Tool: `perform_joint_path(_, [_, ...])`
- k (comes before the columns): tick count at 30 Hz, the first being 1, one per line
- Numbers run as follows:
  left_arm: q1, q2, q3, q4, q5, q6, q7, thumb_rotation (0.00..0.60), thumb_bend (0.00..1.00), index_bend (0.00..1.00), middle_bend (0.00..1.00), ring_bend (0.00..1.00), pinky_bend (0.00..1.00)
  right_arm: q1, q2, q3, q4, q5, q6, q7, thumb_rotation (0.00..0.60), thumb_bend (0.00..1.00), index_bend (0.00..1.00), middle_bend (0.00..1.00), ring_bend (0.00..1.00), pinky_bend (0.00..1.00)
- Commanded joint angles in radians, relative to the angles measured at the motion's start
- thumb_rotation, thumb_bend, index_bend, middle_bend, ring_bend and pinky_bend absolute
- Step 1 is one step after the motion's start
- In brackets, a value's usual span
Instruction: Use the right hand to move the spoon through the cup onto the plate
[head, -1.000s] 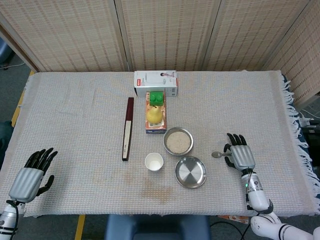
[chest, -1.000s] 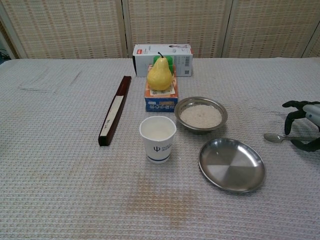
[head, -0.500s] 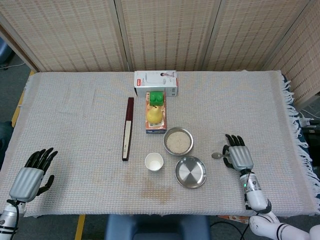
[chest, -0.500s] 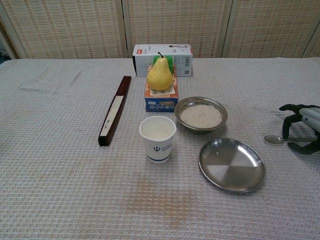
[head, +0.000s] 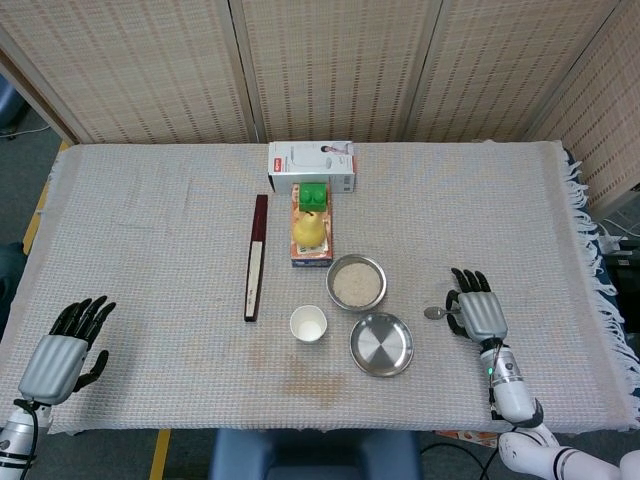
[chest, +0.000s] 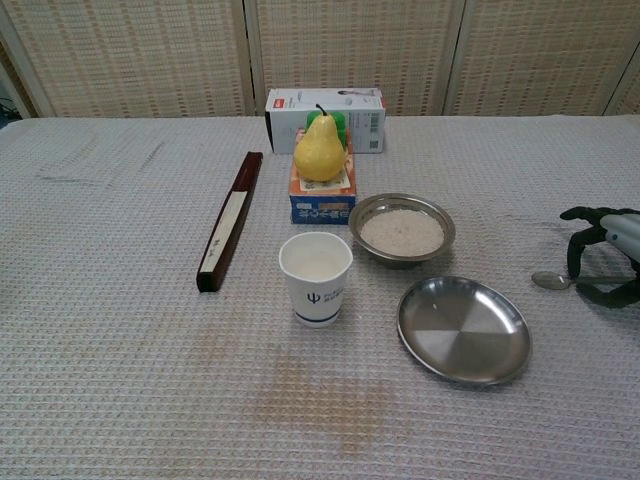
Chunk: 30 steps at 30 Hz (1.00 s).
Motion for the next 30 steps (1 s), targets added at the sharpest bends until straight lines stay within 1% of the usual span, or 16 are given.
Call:
perform_joint_path(1, [0.0,0.0,0.0,0.0,0.0,-0.001,0.0,0.6,0.48,0.0,0.0,0.0,0.09,0.0,0.0,0.0,-0.001,0.003,-0.002,-0.003,0.6,0.33,0.52,0.03,0.0,0.0])
perform_joint_path(6, [0.001,0.002,0.001,-0.003,-0.001,0.0,0.003,0.6,0.48,0.0,0.0,0.0,0.09,0.0,0.0,-0.002,-0.003,0.004,0.0,-0.008,0.6,0.33,0.52,0.03,0.0,0.0])
perform_joint_path(10, [0.0,0.002,0.0,-0.004,-0.003,-0.001,0.004,0.6,0.48,0.0,0.0,0.0,0.09,-0.002,-0.004,-0.003,-0.001,0.004,0.005,-0.007,0.6,0.34,0.55,0.04,0.0,0.0])
perform_joint_path(18, [0.001,0.002,0.0,-0.003,-0.002,-0.001,0.002,0.6,0.48,0.0,0.0,0.0,0.09,-0.009,-0.023,0.002,0.024,-0.013,0.05,0.006,0.6,0.37,0.73,0.1,0.0,0.0])
perform_joint_path(22, [0.0,0.003,0.001,-0.004,0.0,0.0,0.0,0.6,0.48,0.0,0.0,0.0,0.09,-0.008,-0.012,0.004,0.014,-0.024,0.064,-0.002,0.6,0.39,0.74,0.12,0.0,0.0])
perform_joint_path(24, [0.002,0.004,0.002,-0.005,0.001,0.002,-0.001,0.6,0.48,0.0,0.0,0.0,0.09,-0.003,-0.001,0.01,0.004,-0.031,0.079,-0.025,0.6,0.42,0.74,0.12,0.0,0.0])
perform_joint_path(26, [0.001,0.004,0.002,-0.006,0.002,0.002,-0.003,0.6,0.48,0.0,0.0,0.0,0.09,0.007,0.005,0.012,0.009,-0.052,0.109,-0.079,0.6,0.43,0.74,0.12,0.0,0.0])
perform_joint_path(30, [0.002,0.005,0.003,-0.008,0.007,0.005,-0.003,0.6,0.48,0.0,0.0,0.0,0.09,0.031,0.025,0.023,-0.022,-0.076,0.137,-0.162,0.6,0.44,0.75,0.13,0.0,0.0])
